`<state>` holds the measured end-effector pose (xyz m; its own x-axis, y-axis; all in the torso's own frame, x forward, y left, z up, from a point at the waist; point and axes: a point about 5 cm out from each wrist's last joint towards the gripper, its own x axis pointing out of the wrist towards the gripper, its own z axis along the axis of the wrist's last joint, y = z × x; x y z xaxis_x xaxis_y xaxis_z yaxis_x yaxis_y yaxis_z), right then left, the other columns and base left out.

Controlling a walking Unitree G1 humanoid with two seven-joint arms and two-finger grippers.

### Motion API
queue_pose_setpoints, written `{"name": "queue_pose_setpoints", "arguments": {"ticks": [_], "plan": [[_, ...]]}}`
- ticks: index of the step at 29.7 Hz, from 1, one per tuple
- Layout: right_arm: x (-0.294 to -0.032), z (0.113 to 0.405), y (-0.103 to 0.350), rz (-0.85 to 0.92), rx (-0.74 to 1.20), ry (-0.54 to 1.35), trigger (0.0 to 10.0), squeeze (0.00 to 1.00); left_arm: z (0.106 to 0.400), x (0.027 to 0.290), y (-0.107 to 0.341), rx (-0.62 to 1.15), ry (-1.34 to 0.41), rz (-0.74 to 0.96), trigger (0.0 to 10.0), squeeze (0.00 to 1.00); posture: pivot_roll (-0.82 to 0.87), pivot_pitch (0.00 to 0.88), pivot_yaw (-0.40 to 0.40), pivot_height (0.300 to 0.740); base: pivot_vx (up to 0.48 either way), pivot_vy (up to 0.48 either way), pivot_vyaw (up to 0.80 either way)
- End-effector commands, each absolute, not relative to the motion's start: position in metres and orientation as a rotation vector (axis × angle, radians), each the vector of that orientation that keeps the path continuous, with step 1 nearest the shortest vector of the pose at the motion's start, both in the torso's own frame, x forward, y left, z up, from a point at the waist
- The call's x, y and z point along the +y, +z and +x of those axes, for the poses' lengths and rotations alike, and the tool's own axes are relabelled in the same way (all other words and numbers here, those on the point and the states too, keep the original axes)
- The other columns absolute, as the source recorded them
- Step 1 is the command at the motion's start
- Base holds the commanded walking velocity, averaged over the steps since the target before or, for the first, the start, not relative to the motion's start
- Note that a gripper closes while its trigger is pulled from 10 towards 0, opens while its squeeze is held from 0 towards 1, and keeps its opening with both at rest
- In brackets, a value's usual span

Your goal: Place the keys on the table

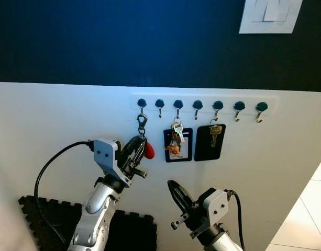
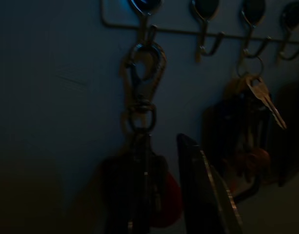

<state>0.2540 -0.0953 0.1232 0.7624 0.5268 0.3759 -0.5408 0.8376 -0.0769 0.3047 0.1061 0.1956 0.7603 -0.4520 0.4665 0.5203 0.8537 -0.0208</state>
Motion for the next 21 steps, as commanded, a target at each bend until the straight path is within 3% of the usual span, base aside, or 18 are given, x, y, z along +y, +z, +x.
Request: {"name": "queue_pose_setpoints", "arguments": {"ticks": [1, 2, 3, 12, 13, 14, 15, 16, 21], "plan": [[-0.0950, 0.2538, 0.1221, 0.040, -0.387, 0.576, 10.0, 0.00, 0.3017, 0.1017, 0.1926, -0.456, -0.550, -0.166, 8.4, 0.00, 0.03, 0.047, 0.037, 0.740, 0.000, 0.000, 0.00], [-0.0951, 0.2538, 0.1220, 0.039, -0.387, 0.576, 10.0, 0.00, 0.3015, 0.1011, 0.1924, -0.454, -0.554, -0.165, 8.4, 0.00, 0.03, 0.047, 0.037, 0.740, 0.000, 0.000, 0.00], [-0.0953, 0.2539, 0.1219, 0.039, -0.386, 0.575, 10.0, 0.00, 0.3007, 0.0996, 0.1918, -0.451, -0.566, -0.162, 10.0, 0.00, 0.03, 0.047, 0.037, 0.740, 0.000, 0.000, 0.00], [-0.0951, 0.2545, 0.1219, 0.042, -0.386, 0.573, 10.0, 0.00, 0.3012, 0.0983, 0.1899, -0.446, -0.549, -0.137, 10.0, 0.00, 0.03, 0.047, 0.038, 0.740, 0.000, 0.000, 0.00], [-0.0950, 0.2546, 0.1221, 0.042, -0.387, 0.572, 10.0, 0.00, 0.3021, 0.0998, 0.1905, -0.450, -0.536, -0.137, 10.0, 0.10, 0.03, 0.048, 0.038, 0.740, 0.000, 0.000, 0.00], [-0.0951, 0.2547, 0.1221, 0.042, -0.387, 0.572, 10.0, 0.00, 0.3027, 0.1010, 0.1910, -0.452, -0.529, -0.140, 10.0, 0.57, 0.03, 0.048, 0.037, 0.740, 0.000, 0.000, 0.00], [-0.0951, 0.2548, 0.1220, 0.042, -0.386, 0.572, 10.0, 0.00, 0.3030, 0.1018, 0.1914, -0.454, -0.527, -0.142, 10.0, 0.87, 0.03, 0.048, 0.037, 0.740, 0.000, 0.000, 0.00], [-0.0951, 0.2548, 0.1220, 0.042, -0.386, 0.572, 10.0, 0.00, 0.3031, 0.1022, 0.1916, -0.455, -0.527, -0.143, 10.0, 1.00, 0.03, 0.048, 0.037, 0.740, 0.000, 0.000, 0.00], [-0.0951, 0.2548, 0.1214, 0.040, -0.383, 0.576, 10.0, 0.00, 0.3024, 0.1041, 0.1934, -0.470, -0.518, -0.138, 10.0, 1.00, 0.03, 0.045, 0.035, 0.740, 0.000, 0.000, 0.00]]}}
